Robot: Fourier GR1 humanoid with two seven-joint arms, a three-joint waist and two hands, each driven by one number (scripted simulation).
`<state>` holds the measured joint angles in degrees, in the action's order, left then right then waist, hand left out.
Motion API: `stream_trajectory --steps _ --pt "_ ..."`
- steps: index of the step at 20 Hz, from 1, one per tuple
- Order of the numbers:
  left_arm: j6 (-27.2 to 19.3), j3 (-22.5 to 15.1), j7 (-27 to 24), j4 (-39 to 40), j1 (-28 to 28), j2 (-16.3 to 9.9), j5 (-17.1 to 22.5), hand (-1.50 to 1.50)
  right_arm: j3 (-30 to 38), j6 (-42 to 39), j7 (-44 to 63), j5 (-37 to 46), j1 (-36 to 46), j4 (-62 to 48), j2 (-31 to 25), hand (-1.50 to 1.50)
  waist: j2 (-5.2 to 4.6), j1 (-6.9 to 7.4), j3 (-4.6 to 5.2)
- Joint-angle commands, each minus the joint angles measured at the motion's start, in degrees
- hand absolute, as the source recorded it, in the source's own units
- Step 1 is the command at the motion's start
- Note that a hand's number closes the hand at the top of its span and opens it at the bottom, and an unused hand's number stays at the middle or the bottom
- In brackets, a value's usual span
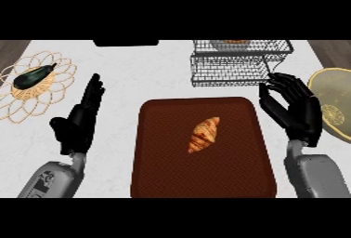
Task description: Pick the croissant from the tray and place it in the tiered basket
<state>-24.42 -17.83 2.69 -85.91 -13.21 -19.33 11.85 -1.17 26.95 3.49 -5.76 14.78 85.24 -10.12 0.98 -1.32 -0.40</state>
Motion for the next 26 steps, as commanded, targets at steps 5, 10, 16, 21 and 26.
stream_trajectory --steps 5,10,16,21,26 --pt "-0.32 -0.7 -1.07 -1.3 0.96 0.71 -3.85 0.0 -8.19 -6.59 0.14 -4.66 -11.13 14.69 5.92 -1.5 -0.74 0.79 0.4" --pt "-1.41 -0.95 -2.53 0.44 2.12 2.61 -4.08 0.0 -13.84 -7.63 19.79 4.73 -12.4 29.53 -8.27 -1.5 -0.39 -0.34 0.65" --pt "-1.54 -3.05 -2.41 -1.11 2.49 2.98 -5.46 0.0 -18.84 -20.46 35.7 16.04 -5.36 26.19 -25.78 -1.5 -0.6 2.41 1.12" --pt "0.16 -2.67 -1.96 -0.16 -0.83 3.09 -4.93 0.0 -24.91 -32.23 52.62 18.49 6.65 26.81 -30.07 -1.5 -1.08 4.68 1.26" --pt "1.28 -3.15 -0.1 -0.14 -2.35 3.35 -4.73 0.0 -31.61 -41.19 69.31 16.92 19.96 22.96 -24.23 -1.5 -1.18 5.81 0.98"
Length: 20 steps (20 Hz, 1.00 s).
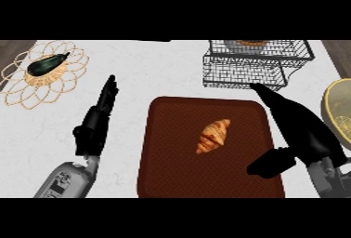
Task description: Pick the croissant from the tray and place it in the tiered basket
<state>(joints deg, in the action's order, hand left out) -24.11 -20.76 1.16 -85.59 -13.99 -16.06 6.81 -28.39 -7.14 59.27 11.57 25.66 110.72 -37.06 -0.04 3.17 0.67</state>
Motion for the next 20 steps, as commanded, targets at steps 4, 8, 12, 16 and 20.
stream_trajectory --steps 4,8,12,16,20 --pt "0.19 -0.49 -0.29 -0.71 -0.04 0.62 -0.62 0.0 -7.36 -8.93 21.07 -2.55 17.78 -9.07 10.24 -1.5 0.06 0.86 -0.23" --pt "-0.68 0.23 0.88 2.26 -2.46 1.84 -1.21 0.0 -9.6 -8.6 23.33 -3.04 24.6 -18.15 17.14 -1.5 -0.18 -0.46 -0.33" --pt "-1.52 0.66 1.92 1.06 -1.39 1.57 -1.65 0.0 -9.88 -9.32 25.84 -5.07 30.33 -24.01 22.12 -1.5 0.24 -1.25 -0.44" --pt "-0.17 1.27 -1.85 0.88 2.5 1.04 -0.6 0.0 -10.28 -9.71 25.2 -7.13 32.46 -32.9 25.06 -1.5 0.05 -1.05 -0.42" --pt "-0.49 2.07 -0.54 1.28 0.95 0.98 -1.0 0.0 -12.66 -9.29 25.92 -8.04 33.08 -36.3 26.75 -1.5 0.45 -2.77 -0.47"
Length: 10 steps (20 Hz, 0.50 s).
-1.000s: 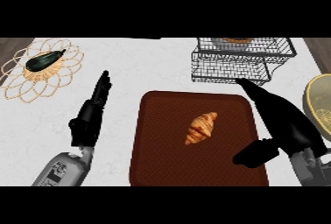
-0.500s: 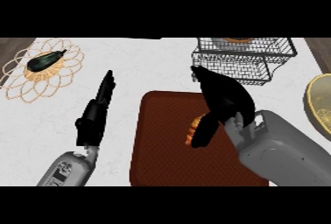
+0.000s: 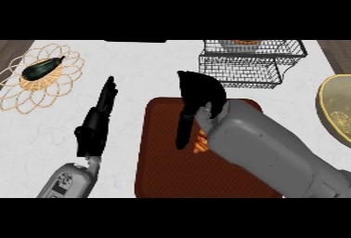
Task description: Pick the croissant from the tray and place it in the tiered basket
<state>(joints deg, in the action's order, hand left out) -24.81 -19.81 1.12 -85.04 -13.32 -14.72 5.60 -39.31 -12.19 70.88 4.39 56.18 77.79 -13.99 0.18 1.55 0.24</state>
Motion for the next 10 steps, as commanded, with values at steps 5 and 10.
stream_trajectory --steps 5,10 --pt "0.08 1.41 0.4 -0.67 1.61 -0.4 0.32 0.0 -2.68 -4.89 14.32 -2.15 4.65 -7.63 4.04 -1.5 0.43 -1.69 -0.07" --pt "-0.71 1.23 1.34 -0.9 0.45 0.67 -0.52 0.0 -5.17 -7.5 14.31 -3.19 6.49 -9.5 4.04 -1.5 0.49 -2.1 -0.13"
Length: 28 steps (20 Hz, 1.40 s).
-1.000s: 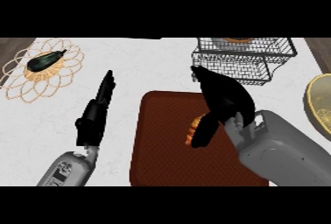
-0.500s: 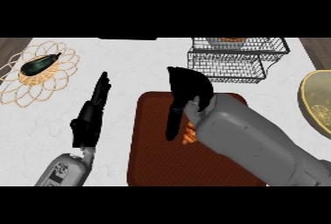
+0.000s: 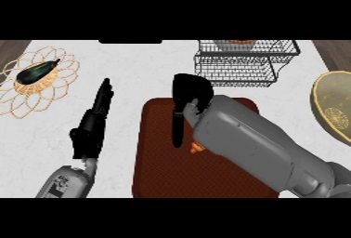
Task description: Pick the croissant from the tray and place it in the tiered basket
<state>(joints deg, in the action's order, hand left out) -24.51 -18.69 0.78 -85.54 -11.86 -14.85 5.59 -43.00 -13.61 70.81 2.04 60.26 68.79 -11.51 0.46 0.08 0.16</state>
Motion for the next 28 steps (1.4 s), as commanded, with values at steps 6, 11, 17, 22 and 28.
stream_trajectory --steps 6,11,17,22,28 --pt "1.61 1.59 1.05 -2.32 0.46 -1.61 0.57 0.0 -2.51 -8.97 13.0 -3.25 4.93 -4.35 0.83 -1.5 -0.02 0.19 -0.06" --pt "1.3 2.58 0.34 -0.63 0.64 -1.2 -0.04 0.0 -5.07 -11.24 9.23 -3.31 4.35 -1.79 -1.25 -1.5 -0.04 -0.35 -0.1" --pt "1.95 3.37 1.73 -1.94 0.02 -1.17 0.46 0.0 -8.42 -8.08 9.25 -0.13 2.73 -4.04 -1.21 -1.5 0.07 -0.72 -0.1" --pt "1.67 2.06 -1.9 1.72 1.5 1.07 -0.99 0.0 -8.31 -8.2 9.8 0.54 1.61 -3.75 -2.98 -1.5 -0.07 -1.15 -0.07" --pt "3.14 3.09 -3.19 1.44 2.03 0.41 -0.99 0.0 -7.96 -5.96 9.01 1.11 -3.55 -3.24 -2.62 -1.5 -0.2 -0.81 -0.09"
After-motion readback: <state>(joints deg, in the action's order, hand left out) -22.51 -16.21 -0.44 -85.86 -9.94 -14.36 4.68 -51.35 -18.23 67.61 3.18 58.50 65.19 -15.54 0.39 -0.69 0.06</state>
